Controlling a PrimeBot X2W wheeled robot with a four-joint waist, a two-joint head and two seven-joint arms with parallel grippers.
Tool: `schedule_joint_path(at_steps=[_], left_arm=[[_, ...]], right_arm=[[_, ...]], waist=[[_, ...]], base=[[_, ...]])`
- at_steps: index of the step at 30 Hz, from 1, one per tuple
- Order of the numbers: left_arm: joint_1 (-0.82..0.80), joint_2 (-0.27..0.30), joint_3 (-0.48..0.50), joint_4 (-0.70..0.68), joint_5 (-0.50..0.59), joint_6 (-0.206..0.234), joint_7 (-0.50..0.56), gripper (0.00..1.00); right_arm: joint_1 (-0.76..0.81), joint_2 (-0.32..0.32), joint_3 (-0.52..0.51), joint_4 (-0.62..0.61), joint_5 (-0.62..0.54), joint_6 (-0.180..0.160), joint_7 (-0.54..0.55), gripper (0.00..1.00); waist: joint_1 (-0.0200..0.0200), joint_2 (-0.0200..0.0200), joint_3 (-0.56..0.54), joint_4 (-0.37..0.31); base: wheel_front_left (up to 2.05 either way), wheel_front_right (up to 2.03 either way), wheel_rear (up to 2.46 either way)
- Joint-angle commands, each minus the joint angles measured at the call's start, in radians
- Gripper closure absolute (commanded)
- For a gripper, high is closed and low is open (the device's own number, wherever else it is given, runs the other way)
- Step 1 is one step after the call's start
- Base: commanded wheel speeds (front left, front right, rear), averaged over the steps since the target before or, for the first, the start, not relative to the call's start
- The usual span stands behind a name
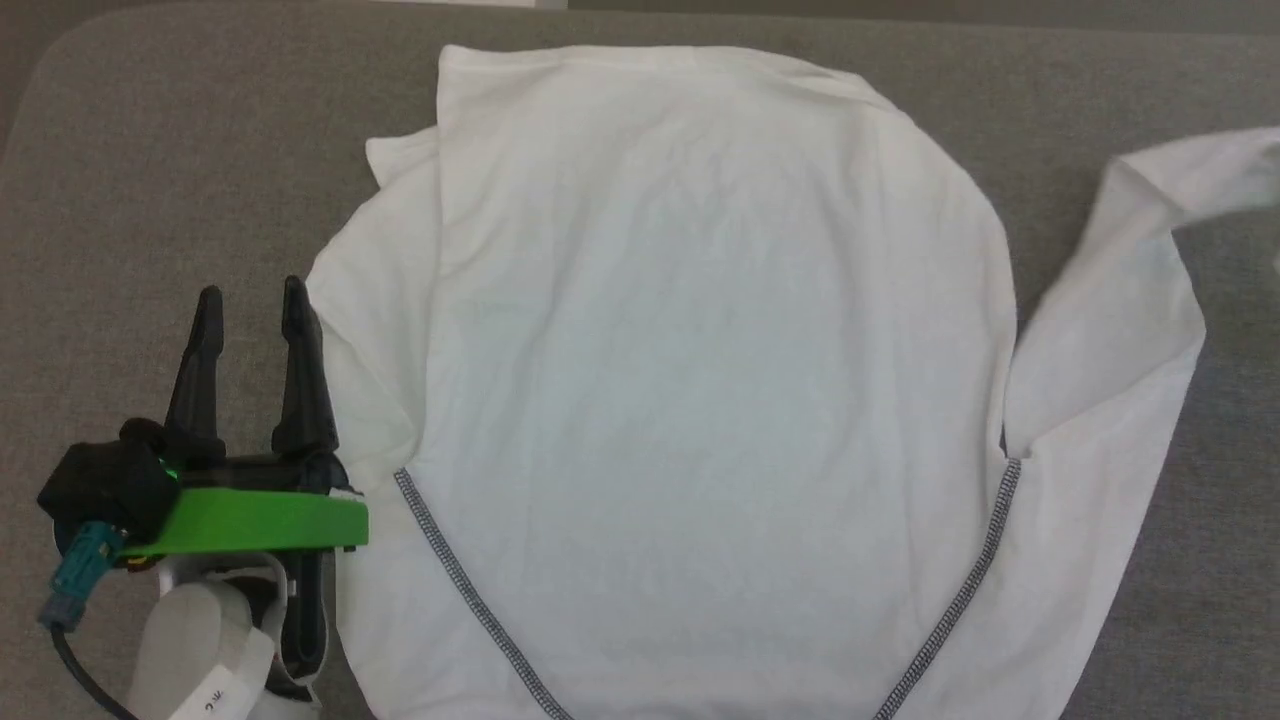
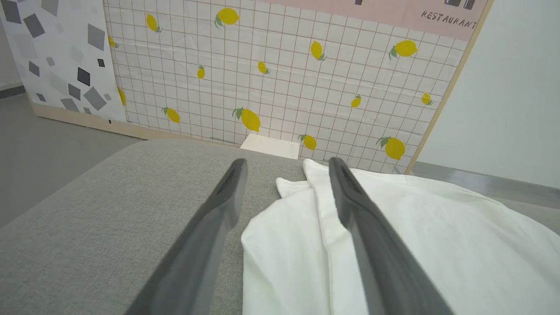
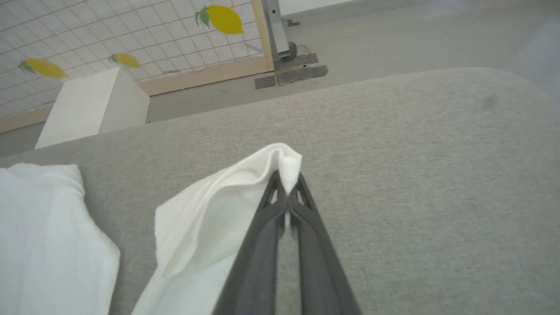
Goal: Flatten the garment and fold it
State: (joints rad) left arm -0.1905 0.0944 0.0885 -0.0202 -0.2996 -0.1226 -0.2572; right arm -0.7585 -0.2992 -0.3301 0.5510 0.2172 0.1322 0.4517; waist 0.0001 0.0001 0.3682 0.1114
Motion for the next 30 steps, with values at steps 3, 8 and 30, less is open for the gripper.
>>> schedule_joint_path(at_steps=[3, 8, 30], left_arm=[[0.037, -0.010, 0.014, 0.000, 0.007, -0.005, -0.004, 0.00], [0.074, -0.021, 0.030, -0.010, 0.008, -0.006, -0.004, 0.00], [0.157, -0.039, 0.070, -0.020, 0.018, -0.008, -0.005, 0.00]], right_arm=[[0.092, -0.033, -0.148, -0.058, 0.022, -0.002, 0.022, 1.00], [0.203, -0.041, -0.344, -0.163, 0.014, -0.002, 0.075, 1.00], [0.441, -0.014, 0.003, -0.637, 0.217, -0.002, 0.383, 1.00]], waist=[[-0.0001, -0.0001, -0.095, -0.051], [-0.0001, -0.0001, -0.136, -0.078], [-0.0001, -0.0001, -0.234, -0.074]], base=[[0.00, 0.00, 0.00], [0.00, 0.00, 0.00], [0.00, 0.00, 0.00]])
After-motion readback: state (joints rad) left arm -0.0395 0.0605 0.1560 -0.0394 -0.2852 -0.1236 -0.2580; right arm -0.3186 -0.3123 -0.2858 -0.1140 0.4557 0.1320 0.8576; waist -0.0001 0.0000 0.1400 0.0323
